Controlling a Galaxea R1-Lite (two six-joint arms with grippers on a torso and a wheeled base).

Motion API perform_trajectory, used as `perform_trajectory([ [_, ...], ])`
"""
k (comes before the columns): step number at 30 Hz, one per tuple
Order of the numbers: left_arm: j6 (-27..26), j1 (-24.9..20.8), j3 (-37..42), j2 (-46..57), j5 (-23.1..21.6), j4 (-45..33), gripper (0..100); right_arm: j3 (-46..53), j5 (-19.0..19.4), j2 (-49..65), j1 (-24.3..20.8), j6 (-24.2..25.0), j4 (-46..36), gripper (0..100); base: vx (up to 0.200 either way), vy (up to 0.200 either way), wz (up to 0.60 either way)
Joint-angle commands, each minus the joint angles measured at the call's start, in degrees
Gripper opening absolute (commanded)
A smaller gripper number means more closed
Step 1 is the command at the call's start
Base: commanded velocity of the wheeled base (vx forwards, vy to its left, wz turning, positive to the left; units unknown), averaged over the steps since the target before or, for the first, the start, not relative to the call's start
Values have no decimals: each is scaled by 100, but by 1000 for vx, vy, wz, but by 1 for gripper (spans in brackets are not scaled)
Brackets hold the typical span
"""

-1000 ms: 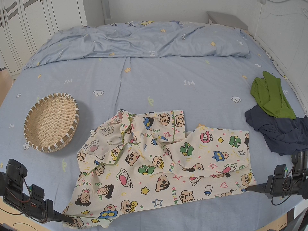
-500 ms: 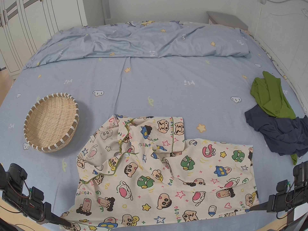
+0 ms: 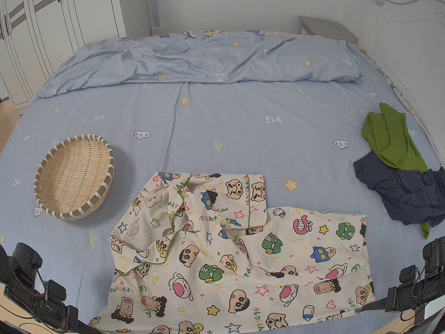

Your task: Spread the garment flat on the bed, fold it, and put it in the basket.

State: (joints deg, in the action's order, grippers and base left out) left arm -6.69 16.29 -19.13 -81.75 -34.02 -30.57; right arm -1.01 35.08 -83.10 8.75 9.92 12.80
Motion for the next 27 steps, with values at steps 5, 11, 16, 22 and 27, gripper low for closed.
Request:
perform_trajectory([
  [5, 19, -108, 49, 28, 45, -10, 0, 101, -81, -145, -5, 1, 21, 0, 0, 0, 0],
  [11, 1, -214, 32, 19, 326, -203, 0, 101, -459, -312, 4, -61, 47, 0, 0, 0, 0],
  [16, 19, -521, 102, 36, 326, -291, 0, 101, -511, -321, 109, -113, 56, 0, 0, 0, 0],
  [22, 80, -732, 190, 10, 326, -230, 0, 101, -511, -338, 241, -263, 56, 0, 0, 0, 0],
  [27, 107, -767, 199, 1, 317, -221, 0, 101, -511, -338, 232, -272, 56, 0, 0, 0, 0],
])
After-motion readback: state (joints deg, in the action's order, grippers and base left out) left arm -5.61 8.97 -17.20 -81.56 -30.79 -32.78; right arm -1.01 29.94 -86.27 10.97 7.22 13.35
